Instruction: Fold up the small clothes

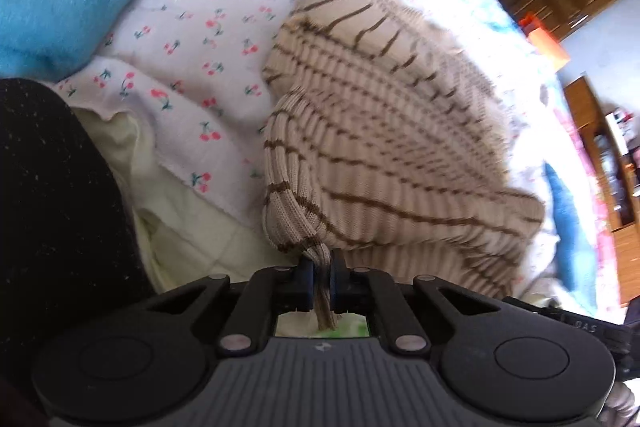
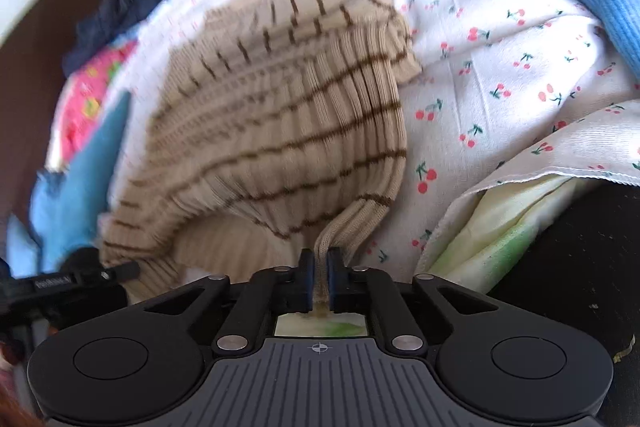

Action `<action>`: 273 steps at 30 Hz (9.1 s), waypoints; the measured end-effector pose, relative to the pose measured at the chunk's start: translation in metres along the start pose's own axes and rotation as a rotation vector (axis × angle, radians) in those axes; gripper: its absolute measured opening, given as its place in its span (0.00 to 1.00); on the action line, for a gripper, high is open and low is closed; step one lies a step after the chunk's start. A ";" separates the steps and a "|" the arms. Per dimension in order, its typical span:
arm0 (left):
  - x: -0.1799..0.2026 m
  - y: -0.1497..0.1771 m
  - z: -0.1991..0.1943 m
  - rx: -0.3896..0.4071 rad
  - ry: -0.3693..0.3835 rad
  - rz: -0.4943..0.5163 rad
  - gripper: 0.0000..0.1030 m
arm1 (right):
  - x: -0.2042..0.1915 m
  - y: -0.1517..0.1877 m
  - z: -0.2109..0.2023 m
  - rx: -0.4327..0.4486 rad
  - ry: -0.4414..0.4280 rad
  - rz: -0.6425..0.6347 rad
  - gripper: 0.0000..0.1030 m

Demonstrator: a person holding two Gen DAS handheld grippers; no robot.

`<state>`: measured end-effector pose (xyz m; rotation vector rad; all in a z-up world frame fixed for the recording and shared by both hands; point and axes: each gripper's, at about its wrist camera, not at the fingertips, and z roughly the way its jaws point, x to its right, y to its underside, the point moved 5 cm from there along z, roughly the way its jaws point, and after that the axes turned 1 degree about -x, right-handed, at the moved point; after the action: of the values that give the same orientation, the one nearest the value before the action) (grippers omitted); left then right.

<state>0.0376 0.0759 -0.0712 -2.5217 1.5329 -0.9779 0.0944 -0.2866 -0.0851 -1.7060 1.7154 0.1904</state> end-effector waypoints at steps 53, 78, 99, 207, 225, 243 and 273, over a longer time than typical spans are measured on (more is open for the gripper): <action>0.003 -0.196 0.097 0.372 -0.005 -0.038 0.62 | 0.005 -0.224 0.106 0.338 0.290 -0.128 0.12; -0.030 -0.154 0.075 0.299 -0.117 -0.077 0.60 | -0.116 -0.215 0.104 0.346 0.247 -0.299 0.38; -0.039 -0.151 0.069 0.276 0.014 -0.054 0.59 | -0.266 -0.193 0.254 0.055 0.093 -0.437 0.09; 0.223 0.021 0.153 0.358 -0.141 1.210 0.56 | 0.091 -0.132 0.034 0.459 0.091 0.326 0.40; 0.254 0.021 0.200 0.368 -0.203 1.226 0.44 | 0.104 -0.135 0.041 0.397 -0.049 0.373 0.44; 0.175 -0.016 0.104 0.369 -0.144 0.937 0.40 | 0.064 -0.133 0.044 0.429 0.022 0.208 0.51; -0.012 -0.115 0.068 0.296 -0.128 0.043 0.52 | -0.261 -0.175 0.289 -0.129 0.244 -0.576 0.62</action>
<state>0.1603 0.1249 -0.0928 -2.2891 1.2944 -0.9391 0.3324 0.0674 -0.0907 -2.3193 1.3182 -0.1814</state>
